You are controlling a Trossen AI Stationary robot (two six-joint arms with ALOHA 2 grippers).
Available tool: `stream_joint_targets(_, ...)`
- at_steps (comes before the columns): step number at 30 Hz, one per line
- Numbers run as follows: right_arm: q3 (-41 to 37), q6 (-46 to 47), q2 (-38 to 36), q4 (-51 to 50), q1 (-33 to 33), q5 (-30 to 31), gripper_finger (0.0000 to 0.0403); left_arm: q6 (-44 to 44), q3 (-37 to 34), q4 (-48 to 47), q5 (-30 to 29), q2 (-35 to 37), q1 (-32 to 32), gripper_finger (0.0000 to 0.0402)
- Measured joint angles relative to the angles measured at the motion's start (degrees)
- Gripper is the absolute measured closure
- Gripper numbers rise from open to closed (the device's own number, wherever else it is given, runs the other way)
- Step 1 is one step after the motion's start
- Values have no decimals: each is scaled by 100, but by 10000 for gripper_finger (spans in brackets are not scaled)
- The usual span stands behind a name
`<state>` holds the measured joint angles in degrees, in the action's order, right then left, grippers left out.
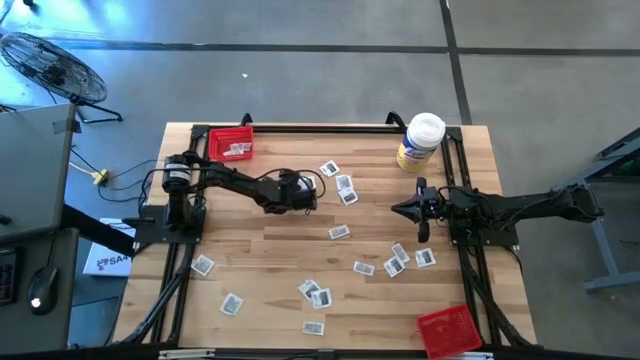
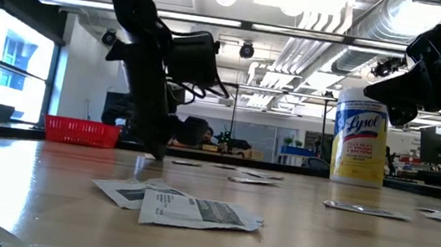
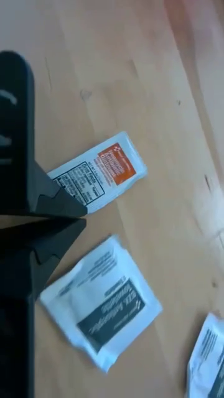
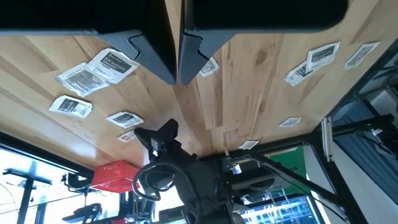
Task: Pick & Place First Aid Supplies
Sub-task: Put the white and orange ointment pack into the top red bin
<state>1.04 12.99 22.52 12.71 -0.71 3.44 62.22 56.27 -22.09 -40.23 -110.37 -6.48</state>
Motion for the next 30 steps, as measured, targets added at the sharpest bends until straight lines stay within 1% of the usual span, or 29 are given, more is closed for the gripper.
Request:
stream_joint_targets(5, 0, 0, 0, 0, -1, 2, 391, -78, -9, -24, -54, 33, -2, 396)
stream_joint_targets(9, 0, 0, 0, 0, 0, 0, 391, -292, -32, -57, 77, 225, -7, 400)
stream_joint_targets(14, -2, 2, 0, 0, -2, 2, 391, -644, -58, -245, 198, 717, -7, 401)
stream_joint_targets(22, -4, 1, 0, 0, 0, 0, 391, -800, -33, -1033, -88, 1597, -28, 401)
stream_joint_targets(26, -4, 0, 0, 0, -2, 2, 391, -800, -31, -1672, -141, 1995, -299, 401)
stream_joint_targets(28, -4, 2, 0, 0, -1, 1, 391, -817, -33, -2058, -184, 2170, -571, 401)
stream_joint_targets(30, -4, 2, 0, 0, 0, 0, 391, -962, -29, -2144, -237, 2278, -896, 401)
